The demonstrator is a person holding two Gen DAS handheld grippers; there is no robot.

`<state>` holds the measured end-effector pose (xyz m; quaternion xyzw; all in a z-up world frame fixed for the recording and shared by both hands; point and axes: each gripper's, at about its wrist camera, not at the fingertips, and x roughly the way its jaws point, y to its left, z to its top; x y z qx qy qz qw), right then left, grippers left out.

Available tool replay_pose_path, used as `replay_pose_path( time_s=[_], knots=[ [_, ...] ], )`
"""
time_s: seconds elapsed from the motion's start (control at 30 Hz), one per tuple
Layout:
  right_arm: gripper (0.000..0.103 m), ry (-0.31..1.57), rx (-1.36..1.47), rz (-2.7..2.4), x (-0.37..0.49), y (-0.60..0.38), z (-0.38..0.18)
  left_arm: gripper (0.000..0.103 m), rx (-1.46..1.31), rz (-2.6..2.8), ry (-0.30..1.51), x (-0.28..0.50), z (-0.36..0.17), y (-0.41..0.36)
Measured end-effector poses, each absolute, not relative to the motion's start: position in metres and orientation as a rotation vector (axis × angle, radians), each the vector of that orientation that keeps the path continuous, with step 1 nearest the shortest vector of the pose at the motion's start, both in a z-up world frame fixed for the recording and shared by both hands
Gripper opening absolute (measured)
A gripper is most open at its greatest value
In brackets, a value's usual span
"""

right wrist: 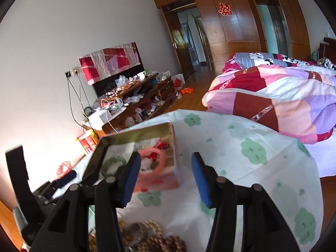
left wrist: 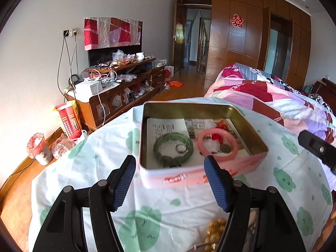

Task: Organize jewelry
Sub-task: 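Open both tools and withdraw them from the pink tin, then close the right tool on the brown wooden bead strand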

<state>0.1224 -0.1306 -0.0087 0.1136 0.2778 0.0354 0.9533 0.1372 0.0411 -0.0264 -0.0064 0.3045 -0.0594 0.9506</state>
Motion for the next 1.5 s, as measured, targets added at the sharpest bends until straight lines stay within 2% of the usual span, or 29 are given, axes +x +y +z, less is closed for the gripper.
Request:
replay_pose_path(
  time_s=[0.87,1.13,1.37,1.4,1.5],
  knots=[
    [0.054,0.667,0.19,0.0,0.062,-0.167,-0.033,0.068,-0.069,-0.104,0.62,0.068,-0.028,0.066],
    [0.054,0.744,0.171,0.088,0.054,-0.153,-0.043,0.068,-0.013,-0.118,0.602,0.056,-0.025,0.059],
    [0.053,0.919,0.049,0.151,0.066,-0.121,-0.068,0.068,0.021,-0.124,0.601,0.055,-0.025,0.054],
    [0.053,0.937,0.034,0.151,0.067,-0.118,-0.07,0.068,0.022,-0.124,0.604,0.055,-0.025,0.054],
    [0.039,0.964,-0.01,0.158,0.066,-0.11,-0.075,0.068,0.018,-0.125,0.612,0.056,-0.026,0.054]
  ],
)
